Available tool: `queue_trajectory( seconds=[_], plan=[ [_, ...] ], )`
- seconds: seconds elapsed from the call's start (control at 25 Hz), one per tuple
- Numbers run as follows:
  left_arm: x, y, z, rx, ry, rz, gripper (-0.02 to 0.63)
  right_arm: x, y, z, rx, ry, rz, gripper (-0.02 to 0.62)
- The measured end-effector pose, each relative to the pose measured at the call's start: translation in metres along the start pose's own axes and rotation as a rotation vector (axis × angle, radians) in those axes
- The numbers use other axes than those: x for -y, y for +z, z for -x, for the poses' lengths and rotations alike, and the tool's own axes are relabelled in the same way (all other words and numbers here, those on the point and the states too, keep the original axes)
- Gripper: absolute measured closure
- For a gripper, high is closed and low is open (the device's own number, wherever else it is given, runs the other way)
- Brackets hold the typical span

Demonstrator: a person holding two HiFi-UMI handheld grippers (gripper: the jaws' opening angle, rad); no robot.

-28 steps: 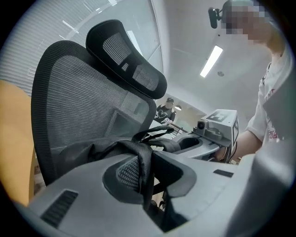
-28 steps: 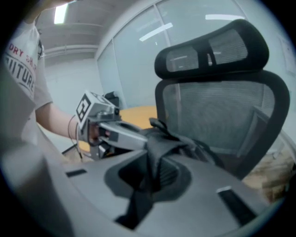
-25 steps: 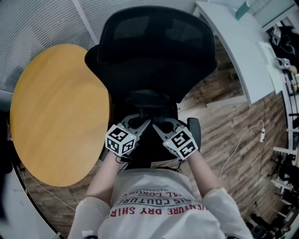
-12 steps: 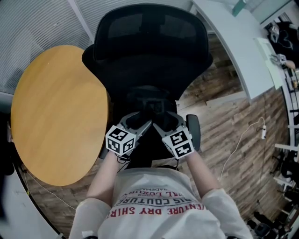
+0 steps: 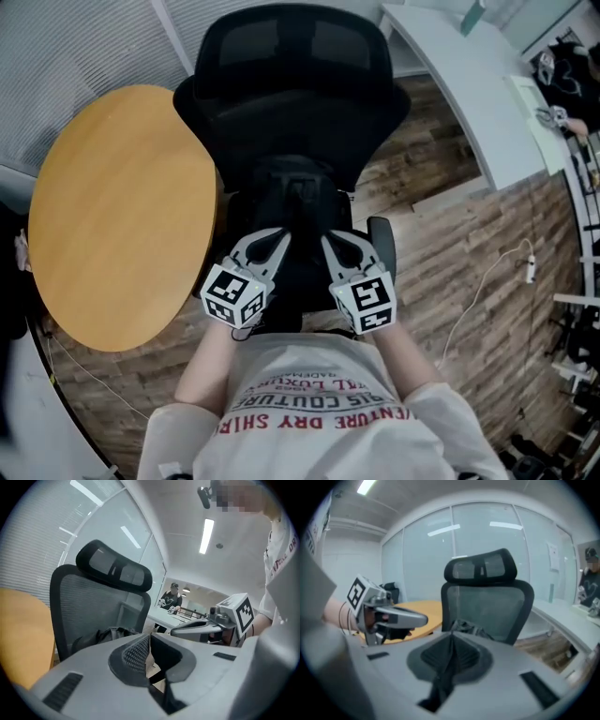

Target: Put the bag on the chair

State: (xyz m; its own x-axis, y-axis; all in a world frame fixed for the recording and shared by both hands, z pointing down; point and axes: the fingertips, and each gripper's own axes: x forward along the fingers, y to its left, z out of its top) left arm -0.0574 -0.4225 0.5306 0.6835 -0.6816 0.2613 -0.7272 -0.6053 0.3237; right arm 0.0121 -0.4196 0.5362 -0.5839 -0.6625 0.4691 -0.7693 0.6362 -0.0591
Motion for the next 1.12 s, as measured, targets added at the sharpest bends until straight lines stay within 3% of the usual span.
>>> queue_trajectory(
  seconds=[0.56,0.8,1.12],
  plan=[
    [0.142,0.035,0.085,0.194,0.093,-0.139,0.577,-0.048,0.03,0.152,0.277,0.1,0.083,0.569],
    [0.158,0.047,0.118,0.236,0.143,-0.188,0.577,-0.057,0.03,0.177,0.321,0.101,0.072,0.569],
    [0.153,0.059,0.137,0.27,0.174,-0.186,0.577,-0.069,0.038,0.175,0.323,0.107,0.131,0.569]
  ],
)
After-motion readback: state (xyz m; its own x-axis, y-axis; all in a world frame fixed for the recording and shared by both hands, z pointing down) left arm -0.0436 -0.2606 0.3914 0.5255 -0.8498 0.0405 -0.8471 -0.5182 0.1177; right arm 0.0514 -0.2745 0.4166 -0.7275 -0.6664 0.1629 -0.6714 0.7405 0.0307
